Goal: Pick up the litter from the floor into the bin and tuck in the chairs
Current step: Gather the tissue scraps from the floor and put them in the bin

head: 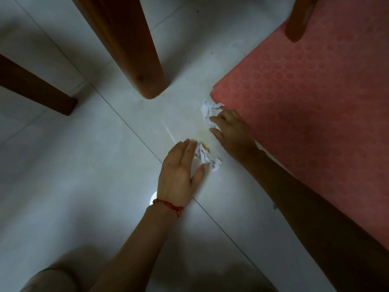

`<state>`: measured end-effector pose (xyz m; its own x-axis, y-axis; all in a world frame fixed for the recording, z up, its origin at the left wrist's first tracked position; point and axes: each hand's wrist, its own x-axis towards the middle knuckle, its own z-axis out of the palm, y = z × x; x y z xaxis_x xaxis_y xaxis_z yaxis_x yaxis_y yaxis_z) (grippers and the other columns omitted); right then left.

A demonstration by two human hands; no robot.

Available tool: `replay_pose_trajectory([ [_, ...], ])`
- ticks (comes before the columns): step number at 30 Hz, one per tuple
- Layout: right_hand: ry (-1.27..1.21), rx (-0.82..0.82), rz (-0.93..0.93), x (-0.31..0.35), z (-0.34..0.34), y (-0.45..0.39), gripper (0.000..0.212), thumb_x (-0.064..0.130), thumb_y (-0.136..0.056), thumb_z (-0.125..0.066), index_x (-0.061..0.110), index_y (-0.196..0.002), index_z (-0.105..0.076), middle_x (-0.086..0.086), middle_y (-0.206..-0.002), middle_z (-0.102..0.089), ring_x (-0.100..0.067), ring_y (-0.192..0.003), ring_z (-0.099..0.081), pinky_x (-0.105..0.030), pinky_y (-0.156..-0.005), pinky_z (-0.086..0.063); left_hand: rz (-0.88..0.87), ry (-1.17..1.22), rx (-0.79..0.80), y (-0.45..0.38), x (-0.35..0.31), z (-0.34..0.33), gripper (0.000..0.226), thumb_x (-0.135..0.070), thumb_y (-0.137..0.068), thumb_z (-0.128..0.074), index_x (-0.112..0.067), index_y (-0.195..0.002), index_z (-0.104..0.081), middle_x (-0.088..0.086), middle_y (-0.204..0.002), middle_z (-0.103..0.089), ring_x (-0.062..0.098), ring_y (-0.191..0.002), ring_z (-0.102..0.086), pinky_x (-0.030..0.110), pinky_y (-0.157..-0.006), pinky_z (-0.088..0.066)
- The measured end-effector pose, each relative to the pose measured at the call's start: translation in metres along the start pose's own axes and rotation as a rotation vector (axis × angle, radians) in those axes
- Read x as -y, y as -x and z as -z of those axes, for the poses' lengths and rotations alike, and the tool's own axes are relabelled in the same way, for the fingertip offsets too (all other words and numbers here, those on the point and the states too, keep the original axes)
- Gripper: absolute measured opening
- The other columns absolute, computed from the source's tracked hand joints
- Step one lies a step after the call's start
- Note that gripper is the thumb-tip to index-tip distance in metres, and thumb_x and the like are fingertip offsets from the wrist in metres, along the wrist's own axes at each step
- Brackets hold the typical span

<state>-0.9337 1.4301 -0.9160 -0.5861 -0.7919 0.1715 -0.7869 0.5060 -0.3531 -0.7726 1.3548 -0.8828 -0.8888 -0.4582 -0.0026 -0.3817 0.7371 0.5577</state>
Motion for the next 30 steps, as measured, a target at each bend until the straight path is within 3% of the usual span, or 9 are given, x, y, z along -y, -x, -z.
replay_pose_trajectory([
  [3,0.016,-0.040,0.003,-0.005,0.001,0.010,0.014,0.007,-0.078,-0.065,-0.004,-0.086,-0.067,-0.021,-0.077,-0.062,-0.036,-0.077,-0.062,-0.036,-0.072,-0.052,0.006,0.029,-0.014,-0.010,-0.002,-0.009,0.051,-0.026,-0.083,-0.060,0.003,-0.124,-0.052,0.026,-0.126,-0.053,0.040,-0.116,-0.049,0.047,-0.097,-0.038],
  [7,-0.066,-0.071,-0.096,-0.012,0.009,0.028,0.017,0.005,-0.081,-0.063,-0.007,-0.092,-0.065,-0.027,-0.087,-0.063,-0.040,-0.086,-0.062,-0.041,-0.078,-0.050,-0.013,0.038,-0.053,-0.021,-0.002,-0.020,0.052,-0.027,-0.077,-0.063,0.006,-0.116,-0.057,0.028,-0.116,-0.059,0.042,-0.107,-0.055,0.047,-0.092,-0.042],
  [10,-0.140,-0.128,-0.147,-0.011,0.014,0.039,0.018,0.003,-0.080,-0.062,-0.007,-0.095,-0.065,-0.027,-0.087,-0.062,-0.040,-0.087,-0.061,-0.037,-0.080,-0.041,-0.002,0.053,-0.082,-0.029,0.000,-0.029,0.042,-0.019,-0.072,-0.071,0.005,-0.106,-0.064,0.025,-0.104,-0.064,0.041,-0.097,-0.058,0.047,-0.083,-0.047],
  [14,-0.182,-0.184,-0.192,-0.006,0.017,0.050,0.016,0.000,-0.079,-0.066,-0.008,-0.093,-0.066,-0.026,-0.085,-0.062,-0.039,-0.084,-0.061,-0.034,-0.077,-0.040,-0.018,0.038,-0.092,-0.029,0.005,-0.037,0.026,-0.010,-0.068,-0.070,0.002,-0.091,-0.069,0.020,-0.084,-0.063,0.038,-0.079,-0.058,0.043,-0.068,-0.049],
  [18,-0.219,-0.230,-0.193,0.002,0.017,0.059,0.014,-0.001,-0.077,-0.068,-0.007,-0.089,-0.066,-0.024,-0.081,-0.062,-0.036,-0.079,-0.062,-0.030,-0.072,-0.039,-0.019,0.055,-0.120,-0.022,0.012,-0.038,0.024,0.005,-0.068,-0.075,0.002,-0.090,-0.068,0.019,-0.083,-0.061,0.036,-0.079,-0.058,0.037,-0.068,-0.049],
  [22,-0.228,-0.217,-0.202,0.008,0.012,0.066,0.012,0.002,-0.078,-0.068,-0.005,-0.088,-0.067,-0.022,-0.081,-0.062,-0.034,-0.076,-0.062,-0.028,-0.070,-0.041,-0.012,0.063,-0.096,-0.018,0.016,-0.035,0.022,0.004,-0.073,-0.072,0.002,-0.094,-0.068,0.018,-0.084,-0.063,0.034,-0.080,-0.059,0.028,-0.071,-0.042],
  [30,-0.213,-0.199,-0.205,0.017,0.019,0.072,0.014,0.001,-0.077,-0.069,-0.004,-0.090,-0.067,-0.019,-0.080,-0.063,-0.032,-0.073,-0.062,-0.025,-0.070,-0.041,-0.062,0.101,-0.078,-0.014,0.017,-0.013,0.016,0.006,-0.074,-0.072,0.005,-0.089,-0.069,0.020,-0.081,-0.065,0.030,-0.073,-0.064,0.028,-0.067,-0.046],
])
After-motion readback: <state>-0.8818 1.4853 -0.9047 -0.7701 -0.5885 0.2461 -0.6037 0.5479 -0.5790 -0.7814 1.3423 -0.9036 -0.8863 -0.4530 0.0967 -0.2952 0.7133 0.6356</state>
